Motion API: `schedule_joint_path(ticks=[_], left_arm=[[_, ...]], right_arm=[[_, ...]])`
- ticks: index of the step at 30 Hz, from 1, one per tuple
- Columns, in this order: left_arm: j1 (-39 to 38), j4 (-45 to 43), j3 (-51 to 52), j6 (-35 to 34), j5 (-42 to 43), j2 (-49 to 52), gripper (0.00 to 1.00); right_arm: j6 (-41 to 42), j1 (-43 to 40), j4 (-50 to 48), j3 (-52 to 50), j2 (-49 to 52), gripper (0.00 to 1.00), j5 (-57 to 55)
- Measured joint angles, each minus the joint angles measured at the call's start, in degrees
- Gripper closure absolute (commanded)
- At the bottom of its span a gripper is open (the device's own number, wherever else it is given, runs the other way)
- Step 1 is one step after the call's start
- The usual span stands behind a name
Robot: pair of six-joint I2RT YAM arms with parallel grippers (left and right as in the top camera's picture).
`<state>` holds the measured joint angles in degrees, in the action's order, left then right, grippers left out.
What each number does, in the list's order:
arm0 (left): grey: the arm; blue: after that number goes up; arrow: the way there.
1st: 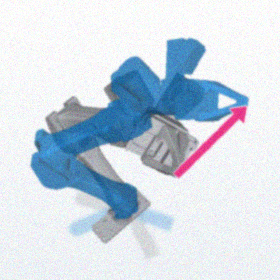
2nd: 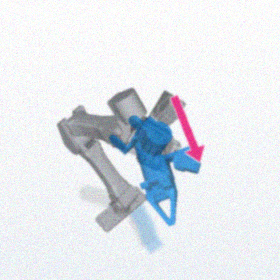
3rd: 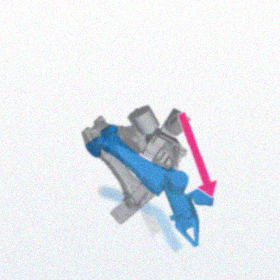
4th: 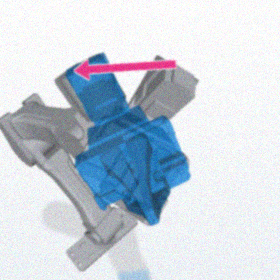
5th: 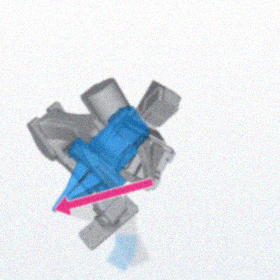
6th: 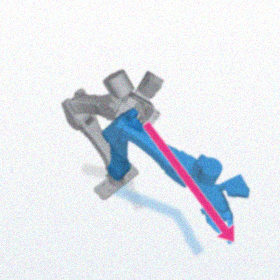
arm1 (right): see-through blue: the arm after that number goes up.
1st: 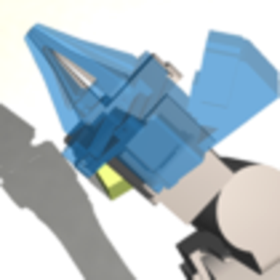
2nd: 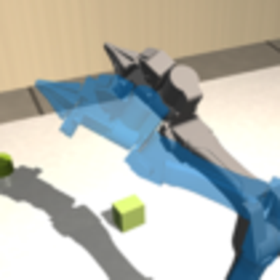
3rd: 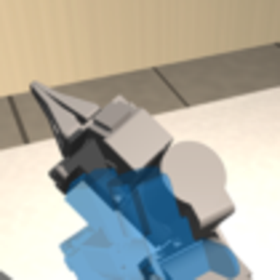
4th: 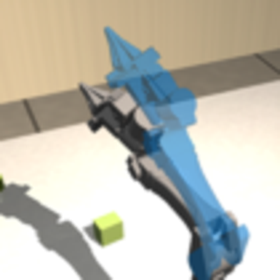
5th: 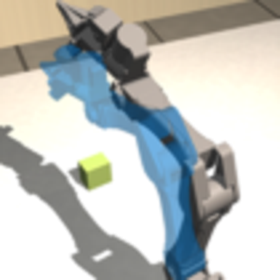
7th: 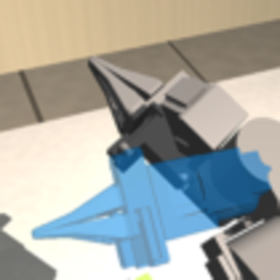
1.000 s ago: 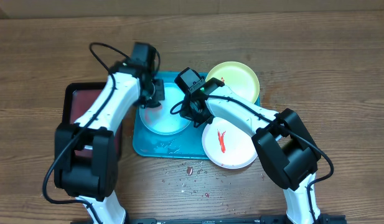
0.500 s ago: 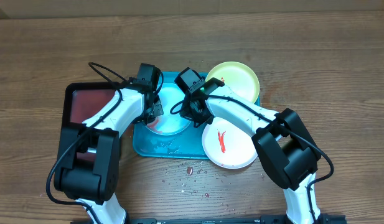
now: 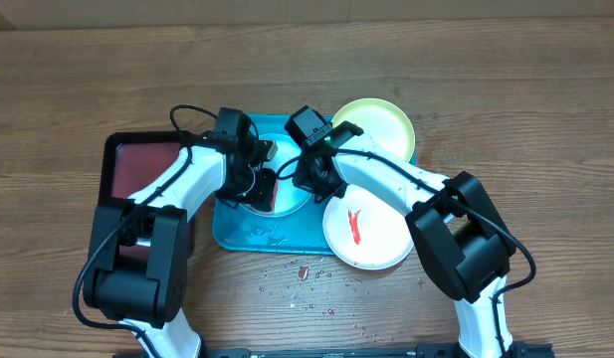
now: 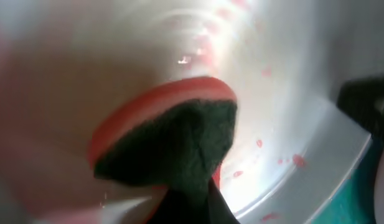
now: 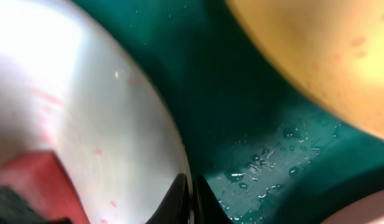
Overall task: Clean dirty plates on tray and stack at the side
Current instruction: 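Scrub the white plate again with the sponge in the left gripper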
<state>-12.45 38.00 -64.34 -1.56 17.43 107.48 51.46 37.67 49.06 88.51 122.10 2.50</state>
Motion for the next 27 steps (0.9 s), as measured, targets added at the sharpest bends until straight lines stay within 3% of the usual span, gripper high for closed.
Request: schedule_joint_path(ticks=[7, 10, 13, 18, 21, 27], left_arm=[[-2.19, -7.58, -0.17, -18.18, -19.91, -0.24, 0.96], [-1.97, -8.20, -0.15, -21.84, -26.43, -0.22, 0.96], [-2.08, -7.41, -0.15, -22.27, -27.41, -0.22, 0.96], [-1.44, -1.92, -1.03, -10.71, -17.25, -0.24, 0.96], [-0.96, 4.22, -1.27, 0.17, -3.80, -0.22, 0.96], [-1.36, 4.48, -0.39, 9.09, 10.86, 0.11, 0.96]], right_arm=[[1.05, -0.42, -0.66, 0.00, 0.00, 0.96, 0.09], [1.07, -0.42, -0.63, 0.00, 0.00, 0.96, 0.09], [1.07, -0.42, -0.70, 0.00, 0.00, 0.96, 0.09], [0.98, -0.52, -0.09, 0.00, 0.00, 0.96, -0.09], [0.66, -0.57, 0.20, 0.00, 0.00, 0.96, -0.09], [-0.61, -0.57, 0.44, 0.00, -0.02, 0.96, 0.85]])
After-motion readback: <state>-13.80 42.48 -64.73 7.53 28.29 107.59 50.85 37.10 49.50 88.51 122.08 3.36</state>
